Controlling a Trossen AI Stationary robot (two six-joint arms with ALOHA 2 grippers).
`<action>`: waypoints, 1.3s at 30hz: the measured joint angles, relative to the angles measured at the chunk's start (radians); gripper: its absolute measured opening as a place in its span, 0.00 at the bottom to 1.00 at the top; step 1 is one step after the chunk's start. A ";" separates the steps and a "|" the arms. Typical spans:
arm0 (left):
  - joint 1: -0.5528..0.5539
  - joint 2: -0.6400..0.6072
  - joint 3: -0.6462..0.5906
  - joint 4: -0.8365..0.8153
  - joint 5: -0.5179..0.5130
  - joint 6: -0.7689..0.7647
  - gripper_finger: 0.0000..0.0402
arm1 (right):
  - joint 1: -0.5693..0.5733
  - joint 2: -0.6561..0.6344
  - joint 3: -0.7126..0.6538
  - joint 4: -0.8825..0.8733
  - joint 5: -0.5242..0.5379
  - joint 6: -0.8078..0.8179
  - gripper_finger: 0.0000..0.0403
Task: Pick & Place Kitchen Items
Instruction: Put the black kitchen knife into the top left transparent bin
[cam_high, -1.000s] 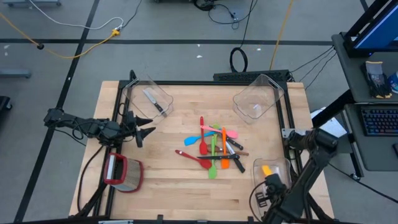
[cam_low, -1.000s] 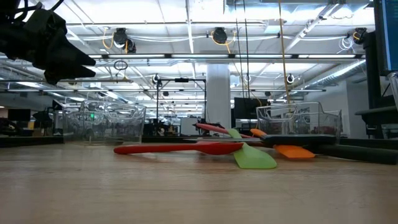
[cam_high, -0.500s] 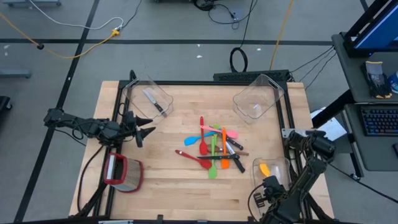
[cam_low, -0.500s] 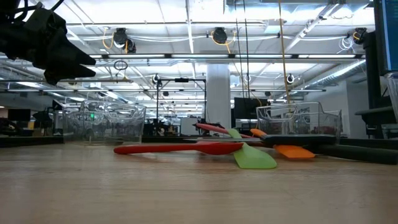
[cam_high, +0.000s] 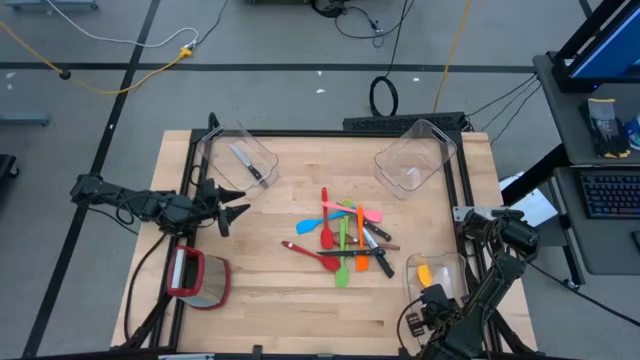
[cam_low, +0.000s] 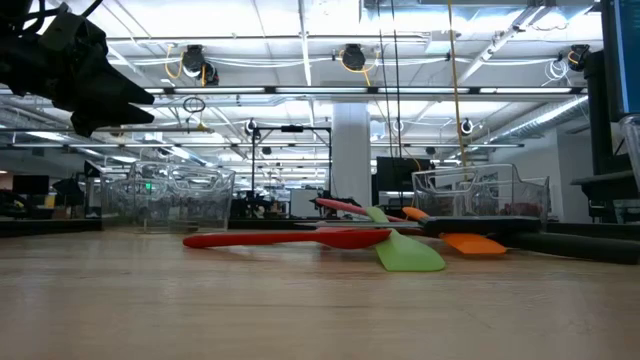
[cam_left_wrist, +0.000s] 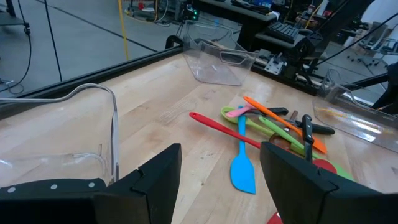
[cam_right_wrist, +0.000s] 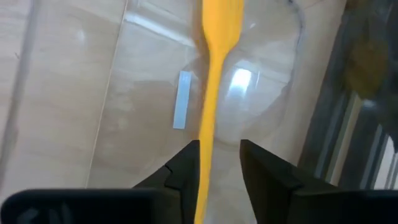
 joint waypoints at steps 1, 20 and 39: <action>0.000 0.000 0.000 0.000 0.000 0.000 0.56 | 0.000 0.000 0.000 0.003 0.000 0.000 0.30; 0.000 0.000 0.000 0.001 0.000 0.022 0.56 | -0.025 -0.324 -0.001 0.096 -0.147 -0.027 0.18; 0.000 0.000 0.000 0.002 0.126 0.070 0.56 | -0.032 -0.643 -0.001 0.286 0.419 -0.294 0.00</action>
